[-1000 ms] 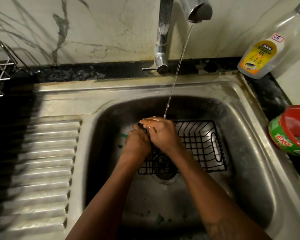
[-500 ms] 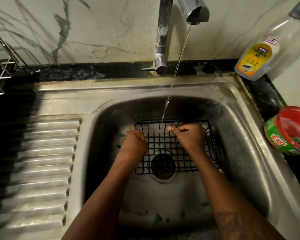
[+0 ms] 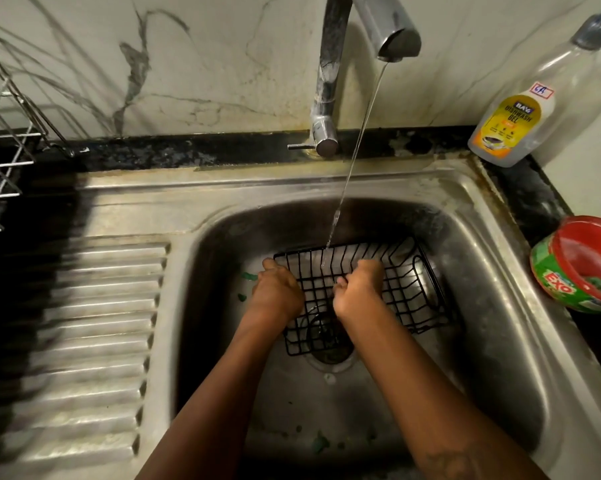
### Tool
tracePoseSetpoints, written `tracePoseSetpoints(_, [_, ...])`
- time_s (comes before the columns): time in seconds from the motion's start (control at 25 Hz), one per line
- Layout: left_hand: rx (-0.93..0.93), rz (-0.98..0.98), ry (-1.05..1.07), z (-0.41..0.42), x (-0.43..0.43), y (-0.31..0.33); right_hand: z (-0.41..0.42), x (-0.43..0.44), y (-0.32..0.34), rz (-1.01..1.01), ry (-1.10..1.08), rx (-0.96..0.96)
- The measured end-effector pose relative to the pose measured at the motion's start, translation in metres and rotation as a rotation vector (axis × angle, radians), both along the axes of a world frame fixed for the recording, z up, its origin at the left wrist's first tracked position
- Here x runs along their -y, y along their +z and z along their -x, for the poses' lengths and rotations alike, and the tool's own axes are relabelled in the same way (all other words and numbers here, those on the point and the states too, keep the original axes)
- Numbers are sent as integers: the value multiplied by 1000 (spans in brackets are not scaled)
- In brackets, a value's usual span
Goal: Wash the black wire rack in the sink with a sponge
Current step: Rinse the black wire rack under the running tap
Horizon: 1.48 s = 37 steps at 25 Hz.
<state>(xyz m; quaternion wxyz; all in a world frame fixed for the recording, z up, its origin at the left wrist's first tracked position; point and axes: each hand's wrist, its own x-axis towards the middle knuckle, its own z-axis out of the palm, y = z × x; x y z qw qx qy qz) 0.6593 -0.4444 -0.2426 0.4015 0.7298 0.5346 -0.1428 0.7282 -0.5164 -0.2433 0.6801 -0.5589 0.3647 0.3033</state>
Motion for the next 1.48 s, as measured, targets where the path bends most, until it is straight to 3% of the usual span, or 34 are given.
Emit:
tracePoseSetpoints(0.12, [13, -3, -75, 1, 6, -4, 7, -20, 30, -410, -88, -119])
tracePoseSetpoints(0.32, [34, -56, -119, 6, 7, -8, -16, -22, 23, -620, -99, -197])
tracePoseSetpoints(0.4, [10, -45, -52, 7, 6, -6, -47, 7, 16, -589, -116, -216])
tracePoseSetpoints(0.56, [-59, -51, -41, 8, 1, -4, -75, 42, 23, -453, -324, 16])
tracePoseSetpoints(0.76, [-69, -45, -56, 3, 7, -3, 3, -27, 8, -380, -51, -16])
tracePoseSetpoints(0.96, [-172, -203, -270, 10, 1, -3, -27, -15, 10, -519, -126, -115])
tracePoseSetpoints(1.16, [-138, -98, -219, 7, 1, 0, -76, 28, 14, -462, -268, 0])
tracePoseSetpoints(1.28, [-98, -24, -132, 6, 2, -3, -28, -3, 16, -340, -118, 31])
tracePoseSetpoints(1.36, [-105, -45, -172, 10, 1, -1, 7, -33, 7, -396, 3, -14])
tracePoseSetpoints(1.48, [-98, -199, -154, 21, -6, 11, 6, -42, 4, -569, 15, -115])
